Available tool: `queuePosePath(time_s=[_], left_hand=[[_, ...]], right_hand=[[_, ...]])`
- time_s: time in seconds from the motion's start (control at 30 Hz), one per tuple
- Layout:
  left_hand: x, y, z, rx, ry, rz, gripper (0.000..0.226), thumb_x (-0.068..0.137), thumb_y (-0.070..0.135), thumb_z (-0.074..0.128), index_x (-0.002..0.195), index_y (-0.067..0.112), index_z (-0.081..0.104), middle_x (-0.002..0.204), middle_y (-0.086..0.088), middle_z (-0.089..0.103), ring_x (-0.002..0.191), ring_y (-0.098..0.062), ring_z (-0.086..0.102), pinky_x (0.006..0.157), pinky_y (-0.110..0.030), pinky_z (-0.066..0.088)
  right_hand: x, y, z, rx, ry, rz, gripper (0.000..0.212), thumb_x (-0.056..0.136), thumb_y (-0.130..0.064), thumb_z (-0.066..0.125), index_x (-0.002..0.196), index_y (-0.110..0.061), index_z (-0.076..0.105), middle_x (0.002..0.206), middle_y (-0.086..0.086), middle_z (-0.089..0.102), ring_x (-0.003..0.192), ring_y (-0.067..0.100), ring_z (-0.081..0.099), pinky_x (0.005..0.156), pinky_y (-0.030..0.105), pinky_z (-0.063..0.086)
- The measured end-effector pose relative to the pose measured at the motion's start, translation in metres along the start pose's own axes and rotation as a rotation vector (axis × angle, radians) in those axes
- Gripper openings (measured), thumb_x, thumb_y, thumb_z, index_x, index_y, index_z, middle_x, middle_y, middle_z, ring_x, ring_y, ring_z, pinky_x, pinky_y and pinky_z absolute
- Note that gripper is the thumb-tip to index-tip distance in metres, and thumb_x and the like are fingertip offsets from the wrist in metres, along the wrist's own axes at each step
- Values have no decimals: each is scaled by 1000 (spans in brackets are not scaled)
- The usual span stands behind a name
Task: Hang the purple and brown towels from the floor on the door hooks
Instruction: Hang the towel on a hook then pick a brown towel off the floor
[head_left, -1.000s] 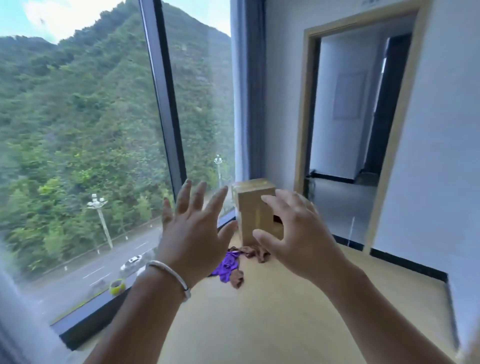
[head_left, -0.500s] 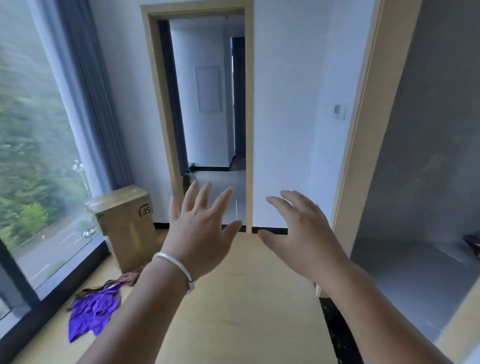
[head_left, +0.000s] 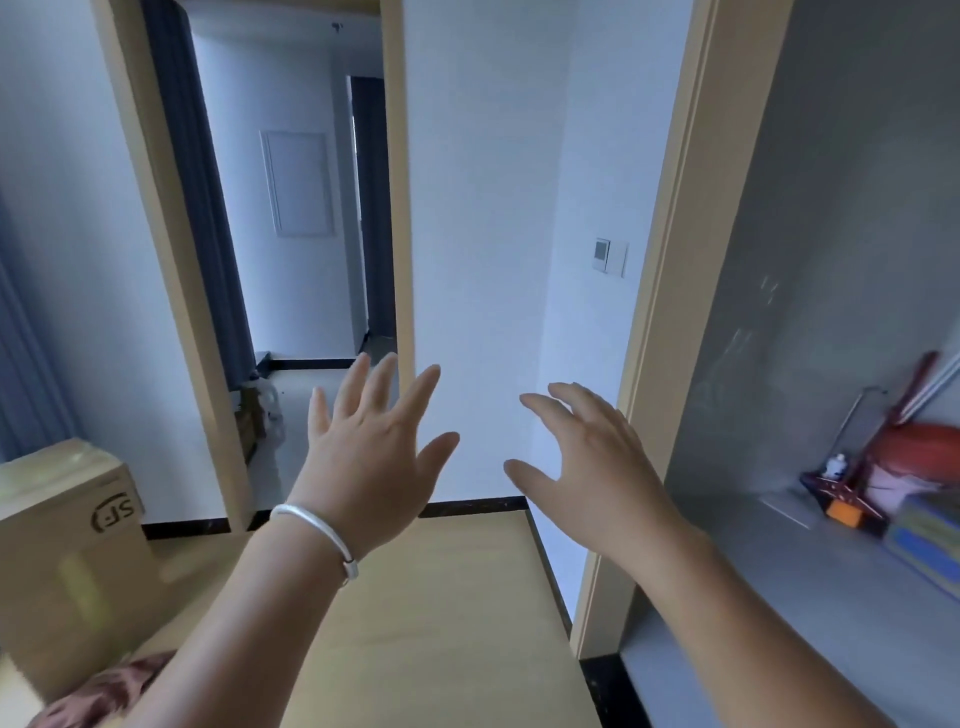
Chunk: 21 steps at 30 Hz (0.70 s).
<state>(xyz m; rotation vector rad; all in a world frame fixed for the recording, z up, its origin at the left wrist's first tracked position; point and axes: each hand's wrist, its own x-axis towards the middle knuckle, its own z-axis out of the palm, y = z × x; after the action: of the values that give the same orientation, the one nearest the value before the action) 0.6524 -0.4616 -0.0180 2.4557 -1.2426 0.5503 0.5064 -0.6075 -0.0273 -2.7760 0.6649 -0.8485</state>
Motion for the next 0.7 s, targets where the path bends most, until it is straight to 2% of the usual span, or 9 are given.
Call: queuePosePath(time_s=[0.33, 0.7], left_hand=[[119, -20, 77, -23, -48, 13, 64, 92, 62, 25, 148, 40, 4, 160, 0, 1, 146, -20, -14, 115, -54, -1], [262, -46, 167, 114, -38, -149, 65, 91, 62, 27, 148, 41, 2, 159, 1, -3, 146, -20, -12, 117, -55, 2]], right_hand=[[114, 66, 55, -17, -34, 27, 62, 88, -53, 52, 144, -33, 32, 153, -6, 25, 142, 12, 11, 117, 43, 16], [290, 160, 138, 99, -50, -138, 61, 86, -51, 56, 141, -30, 39, 149, -6, 31, 140, 9, 17, 115, 37, 20]])
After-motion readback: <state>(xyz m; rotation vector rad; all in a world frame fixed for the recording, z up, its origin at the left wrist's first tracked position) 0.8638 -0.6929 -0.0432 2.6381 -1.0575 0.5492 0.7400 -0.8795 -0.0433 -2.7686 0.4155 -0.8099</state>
